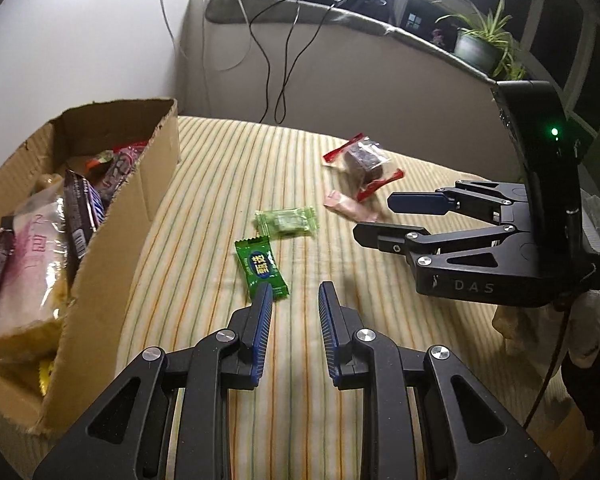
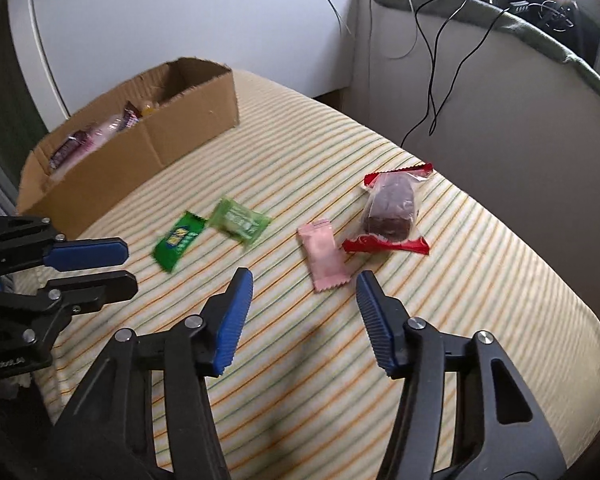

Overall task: Organize snacks
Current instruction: 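Move both grippers back over the green and pink candies, then grasp the dark green candy packet with the left gripper while the right grasps the pink packet, then carry both packets into the box and open both grippers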

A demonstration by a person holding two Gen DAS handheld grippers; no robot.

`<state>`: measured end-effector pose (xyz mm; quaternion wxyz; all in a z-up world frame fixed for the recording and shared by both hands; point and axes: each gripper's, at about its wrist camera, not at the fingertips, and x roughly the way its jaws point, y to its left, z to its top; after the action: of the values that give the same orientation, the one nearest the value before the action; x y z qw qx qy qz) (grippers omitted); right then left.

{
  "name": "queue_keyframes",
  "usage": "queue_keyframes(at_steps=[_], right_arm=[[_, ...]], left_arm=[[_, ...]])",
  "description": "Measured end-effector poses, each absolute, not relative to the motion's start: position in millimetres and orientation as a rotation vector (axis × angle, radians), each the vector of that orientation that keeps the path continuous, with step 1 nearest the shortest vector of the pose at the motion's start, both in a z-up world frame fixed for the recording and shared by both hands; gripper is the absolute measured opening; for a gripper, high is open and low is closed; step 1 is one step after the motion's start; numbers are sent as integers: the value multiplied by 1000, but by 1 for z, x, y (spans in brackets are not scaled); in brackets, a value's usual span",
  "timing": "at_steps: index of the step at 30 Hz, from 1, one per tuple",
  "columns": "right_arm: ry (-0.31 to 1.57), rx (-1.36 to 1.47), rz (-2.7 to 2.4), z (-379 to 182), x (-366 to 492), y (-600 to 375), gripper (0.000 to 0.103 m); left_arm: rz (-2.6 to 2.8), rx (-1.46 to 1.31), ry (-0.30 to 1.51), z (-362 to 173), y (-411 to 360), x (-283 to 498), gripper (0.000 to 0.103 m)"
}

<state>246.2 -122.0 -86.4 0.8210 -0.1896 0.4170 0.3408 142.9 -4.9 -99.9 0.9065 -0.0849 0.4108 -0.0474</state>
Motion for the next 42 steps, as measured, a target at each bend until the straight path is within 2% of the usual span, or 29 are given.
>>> queue_keyframes(at_steps=[6, 7, 9, 14, 17, 20, 24, 28, 42], right_arm=[[908, -387, 738, -94, 261, -121, 57], [911, -382, 739, -95, 264, -121, 57], [922, -366, 750, -97, 269, -121, 57], [935, -370, 762, -101, 274, -116, 57], [936, -380, 765, -104, 276, -109, 56], [936, -387, 757, -105, 277, -105, 46], [935, -397, 751, -106, 277, -100, 35], [938, -402, 740, -106, 275, -101, 21], [945, -388, 708, -101, 249, -113, 20]], left_arm=[[-62, -174, 880, -111, -3, 157, 23], [-57, -176, 882, -112, -2, 158, 25], [-32, -172, 880, -113, 0, 160, 38], [-4, -171, 897, -118, 6, 165, 39], [-4, -169, 897, -118, 6, 169, 39], [-8, -167, 897, -118, 5, 167, 38], [-13, -155, 890, -117, 3, 165, 24], [-23, -155, 883, -116, 3, 161, 23], [-59, -164, 851, -103, 0, 136, 23]])
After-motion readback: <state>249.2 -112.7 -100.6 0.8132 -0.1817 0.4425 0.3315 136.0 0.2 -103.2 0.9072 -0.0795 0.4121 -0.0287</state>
